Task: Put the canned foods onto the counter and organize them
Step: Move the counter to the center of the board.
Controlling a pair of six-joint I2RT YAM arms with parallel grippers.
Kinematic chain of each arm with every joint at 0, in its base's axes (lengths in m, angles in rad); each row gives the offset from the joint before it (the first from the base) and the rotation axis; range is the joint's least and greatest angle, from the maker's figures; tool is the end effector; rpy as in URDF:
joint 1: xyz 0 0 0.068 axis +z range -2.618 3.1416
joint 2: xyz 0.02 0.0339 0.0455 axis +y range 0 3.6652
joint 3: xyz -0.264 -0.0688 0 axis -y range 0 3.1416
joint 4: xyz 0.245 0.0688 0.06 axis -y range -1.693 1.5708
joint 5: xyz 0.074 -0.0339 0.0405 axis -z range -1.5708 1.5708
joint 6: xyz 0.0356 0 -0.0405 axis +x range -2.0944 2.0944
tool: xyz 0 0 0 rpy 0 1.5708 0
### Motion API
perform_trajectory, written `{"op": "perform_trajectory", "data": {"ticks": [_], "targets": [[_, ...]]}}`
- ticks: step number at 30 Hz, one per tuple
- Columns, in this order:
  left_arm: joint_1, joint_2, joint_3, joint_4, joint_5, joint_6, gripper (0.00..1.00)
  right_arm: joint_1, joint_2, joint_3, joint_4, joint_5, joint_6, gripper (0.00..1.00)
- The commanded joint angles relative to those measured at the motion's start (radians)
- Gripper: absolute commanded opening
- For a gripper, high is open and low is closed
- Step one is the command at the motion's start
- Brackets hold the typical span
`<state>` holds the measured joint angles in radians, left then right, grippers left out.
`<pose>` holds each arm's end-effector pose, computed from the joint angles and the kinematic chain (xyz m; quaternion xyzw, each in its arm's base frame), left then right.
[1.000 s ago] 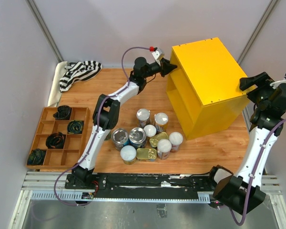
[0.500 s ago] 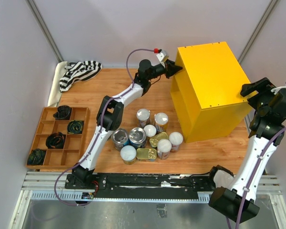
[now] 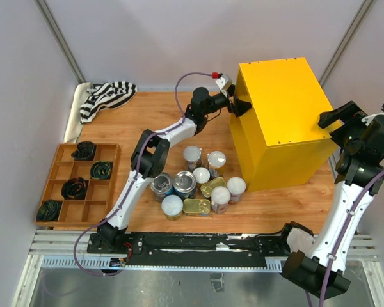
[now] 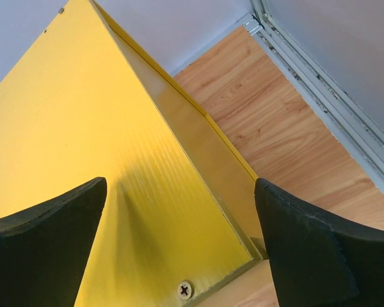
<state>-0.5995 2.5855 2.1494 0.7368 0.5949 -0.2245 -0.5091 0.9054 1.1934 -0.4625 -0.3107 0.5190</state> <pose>0.4763 -0.3496 0.2344 0.3375 0.5132 -0.4675 0.6357 0.1635 -0.0788 0.4296 0.2855 0.7079 0.1217 0.6345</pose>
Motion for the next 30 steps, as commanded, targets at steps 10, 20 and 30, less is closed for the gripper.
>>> {"op": "perform_trajectory", "data": {"ticks": [10,20,30], "targets": [[0.107,-0.265,-0.458,0.201,0.129,-0.128,1.0,0.038,0.063,0.253,-0.088,0.049,0.0,0.98],[0.177,-0.599,-0.731,0.14,0.08,0.019,1.0,0.038,0.151,0.344,-0.005,0.109,0.084,0.99],[0.226,-0.897,-0.94,-0.142,-0.101,0.12,1.0,0.292,0.265,0.471,0.007,0.25,0.027,0.98]]}}
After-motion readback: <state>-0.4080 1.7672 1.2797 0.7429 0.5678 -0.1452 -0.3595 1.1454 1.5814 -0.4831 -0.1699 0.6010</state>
